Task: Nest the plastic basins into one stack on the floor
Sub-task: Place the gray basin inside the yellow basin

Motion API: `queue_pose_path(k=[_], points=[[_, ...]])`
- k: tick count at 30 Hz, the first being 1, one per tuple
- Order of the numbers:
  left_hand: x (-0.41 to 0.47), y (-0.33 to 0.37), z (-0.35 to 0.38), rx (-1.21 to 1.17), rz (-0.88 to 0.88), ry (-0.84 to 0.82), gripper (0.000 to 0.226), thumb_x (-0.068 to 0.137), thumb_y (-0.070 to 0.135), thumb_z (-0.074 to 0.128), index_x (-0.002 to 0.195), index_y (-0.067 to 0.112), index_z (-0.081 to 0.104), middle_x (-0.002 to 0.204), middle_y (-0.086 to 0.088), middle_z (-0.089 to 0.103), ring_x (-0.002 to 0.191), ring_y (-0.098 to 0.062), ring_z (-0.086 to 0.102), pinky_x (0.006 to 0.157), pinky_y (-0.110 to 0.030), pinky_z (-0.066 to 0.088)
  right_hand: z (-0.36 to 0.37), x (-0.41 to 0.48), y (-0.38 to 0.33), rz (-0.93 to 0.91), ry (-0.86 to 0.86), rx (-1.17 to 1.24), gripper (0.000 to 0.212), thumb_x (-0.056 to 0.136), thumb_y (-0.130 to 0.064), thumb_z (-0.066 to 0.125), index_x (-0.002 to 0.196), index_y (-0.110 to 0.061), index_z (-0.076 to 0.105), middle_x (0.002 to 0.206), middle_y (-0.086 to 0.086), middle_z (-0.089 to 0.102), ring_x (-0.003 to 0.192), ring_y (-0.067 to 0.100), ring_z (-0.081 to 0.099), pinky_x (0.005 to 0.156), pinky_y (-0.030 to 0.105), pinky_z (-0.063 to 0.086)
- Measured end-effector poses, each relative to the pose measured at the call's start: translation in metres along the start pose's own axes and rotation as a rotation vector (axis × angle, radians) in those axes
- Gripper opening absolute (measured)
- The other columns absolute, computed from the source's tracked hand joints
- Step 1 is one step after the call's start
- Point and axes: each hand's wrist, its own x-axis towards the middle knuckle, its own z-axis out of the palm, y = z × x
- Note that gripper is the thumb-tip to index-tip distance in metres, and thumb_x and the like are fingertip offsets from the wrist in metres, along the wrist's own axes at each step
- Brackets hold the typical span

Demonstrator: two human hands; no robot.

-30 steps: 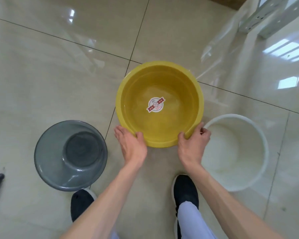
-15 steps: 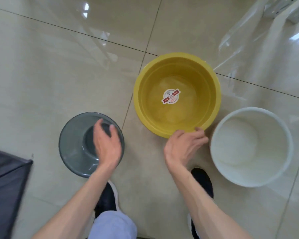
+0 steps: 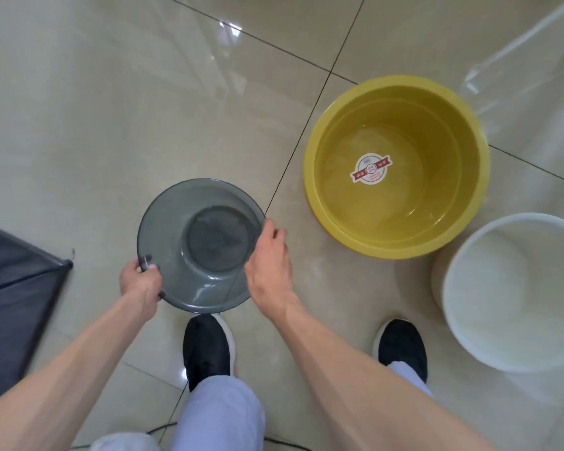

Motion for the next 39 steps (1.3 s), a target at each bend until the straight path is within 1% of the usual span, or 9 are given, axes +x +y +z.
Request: queue_pose_path(k=[3,7,18,22,25,28,31,34,39], points=[[-0.006,0.0,0.001,-0.071,0.0,0.076,0.02,0.103,0.005,0.044,0.109,0.02,0.056,0.104,-0.009,0.062,0.064,-0.015,0.056,0.055,-0.032,0.047,-0.005,0.005,0.0,0.037,0.009,0.047,0.044,0.085,0.01,0.049,0.125,-0.006,0.04,0.119,0.016,0.047,0.099,0.037,0.058,0.069,0.033,0.035],[-0.034,0.021,-0.011,-0.11,0.119,0.124,0.023,0.101,0.006,0.046,0.114,0.015,0.062,0.108,-0.012,0.068,0.082,-0.024,0.064,0.056,-0.029,0.053,-0.033,-0.008,-0.002,0.004,0.099,0.175,0.044,0.087,0.005,0.045,0.128,-0.011,0.045,0.116,0.011,0.051,0.097,0.032,0.058,0.076,0.036,0.044],[-0.245,0.119,0.042,-0.159,0.729,-0.295,0.031,0.102,0.01,0.049,0.106,0.038,0.062,0.09,0.014,0.068,0.082,-0.007,0.066,0.074,-0.028,0.06,-0.221,-0.034,0.08,0.001,0.727,0.357,0.043,0.082,-0.004,0.06,0.123,-0.011,0.057,0.095,0.007,0.065,0.068,0.022,0.061,0.061,0.018,0.05],[-0.265,0.105,0.12,0.025,0.835,-0.213,0.033,0.102,0.01,0.044,0.13,0.014,0.061,0.12,-0.002,0.068,0.112,-0.019,0.062,0.101,-0.029,0.045,-0.237,-0.016,0.143,0.095,0.704,0.263,0.039,0.083,-0.007,0.058,0.121,-0.012,0.056,0.097,0.01,0.067,0.073,0.023,0.065,0.066,0.018,0.053],[-0.255,0.091,0.166,0.301,0.91,-0.197,0.047,0.105,0.009,0.036,0.152,0.009,0.037,0.161,-0.011,0.034,0.152,-0.026,0.026,0.121,-0.032,0.017,-0.232,-0.001,0.179,0.138,0.62,0.204,0.039,0.083,-0.015,0.055,0.122,-0.013,0.056,0.099,0.01,0.065,0.082,0.026,0.064,0.079,0.041,0.055],[-0.227,0.082,0.191,0.52,0.908,-0.201,0.053,0.107,0.01,0.028,0.158,0.005,0.016,0.168,-0.013,0.017,0.156,-0.029,0.011,0.125,-0.036,0.008,-0.225,0.016,0.194,0.098,0.547,0.133,0.043,0.083,-0.014,0.056,0.125,-0.01,0.058,0.108,0.011,0.06,0.098,0.029,0.061,0.094,0.041,0.05],[-0.203,0.079,0.197,0.68,0.933,-0.233,0.055,0.108,0.014,0.026,0.159,0.002,0.006,0.168,-0.016,0.008,0.157,-0.031,0.007,0.126,-0.035,0.007,-0.217,0.035,0.198,0.096,0.505,0.083,0.043,0.086,-0.01,0.057,0.129,-0.007,0.058,0.111,0.007,0.046,0.112,0.027,0.05,0.098,0.013,0.03],[-0.195,0.081,0.192,0.762,0.982,-0.24,0.057,0.109,0.021,0.023,0.159,0.001,0.003,0.169,-0.016,0.005,0.157,-0.03,0.005,0.127,-0.035,0.006,-0.215,0.05,0.198,0.108,0.49,0.025,0.043,0.09,-0.014,0.056,0.132,-0.009,0.058,0.115,0.01,0.043,0.113,0.028,0.045,0.097,0.02,0.033],[-0.246,0.055,0.183,0.357,0.824,-0.15,0.061,0.107,0.022,0.031,0.158,0.002,0.004,0.169,-0.013,0.007,0.156,-0.025,0.008,0.123,-0.028,0.007,-0.233,0.04,0.226,0.047,0.467,0.163,0.056,0.091,-0.019,0.062,0.143,-0.017,0.042,0.124,0.007,0.042,0.102,0.014,0.047,0.096,0.026,0.041]])
